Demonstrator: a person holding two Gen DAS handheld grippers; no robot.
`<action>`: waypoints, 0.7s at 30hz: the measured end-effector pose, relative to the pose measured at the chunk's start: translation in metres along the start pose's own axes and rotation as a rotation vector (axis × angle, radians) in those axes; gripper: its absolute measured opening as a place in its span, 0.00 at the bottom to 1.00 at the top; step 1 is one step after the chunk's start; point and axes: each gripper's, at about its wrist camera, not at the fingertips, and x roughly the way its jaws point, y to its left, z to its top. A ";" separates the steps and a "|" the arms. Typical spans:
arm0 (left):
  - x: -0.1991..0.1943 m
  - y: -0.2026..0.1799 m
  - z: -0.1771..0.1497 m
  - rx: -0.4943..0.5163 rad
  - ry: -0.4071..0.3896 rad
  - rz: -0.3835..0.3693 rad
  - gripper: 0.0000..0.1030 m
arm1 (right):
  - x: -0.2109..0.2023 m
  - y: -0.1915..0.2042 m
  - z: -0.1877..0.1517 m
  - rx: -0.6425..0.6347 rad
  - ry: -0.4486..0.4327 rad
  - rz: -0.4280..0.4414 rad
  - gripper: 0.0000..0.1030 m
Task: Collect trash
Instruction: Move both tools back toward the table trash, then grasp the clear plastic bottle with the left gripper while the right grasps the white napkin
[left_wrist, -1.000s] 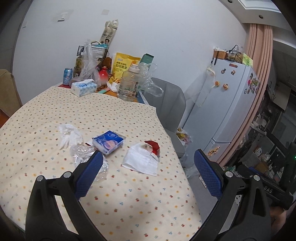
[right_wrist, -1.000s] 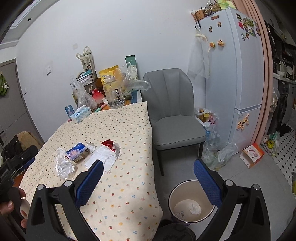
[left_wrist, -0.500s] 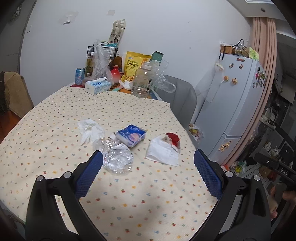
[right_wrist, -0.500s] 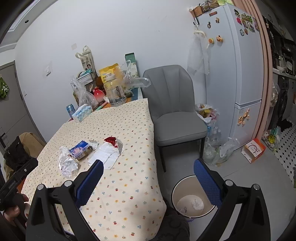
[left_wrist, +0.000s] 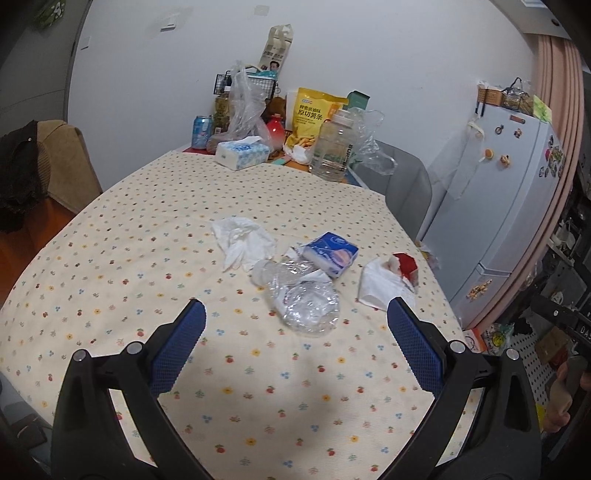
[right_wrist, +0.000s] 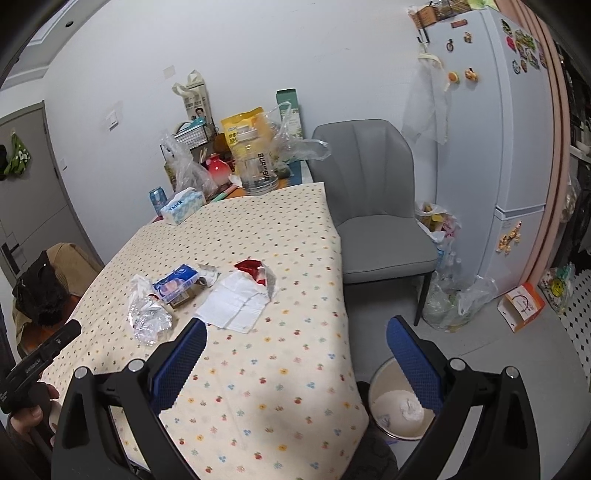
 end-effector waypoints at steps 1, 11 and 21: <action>0.001 0.003 -0.001 -0.003 0.007 0.002 0.95 | 0.003 0.003 0.000 -0.003 0.006 0.004 0.93; 0.018 0.015 -0.005 -0.049 0.068 -0.010 0.94 | 0.036 0.017 -0.006 -0.024 0.071 0.033 0.93; 0.070 0.020 0.002 -0.151 0.166 -0.072 0.71 | 0.060 0.029 -0.004 -0.043 0.119 0.060 0.93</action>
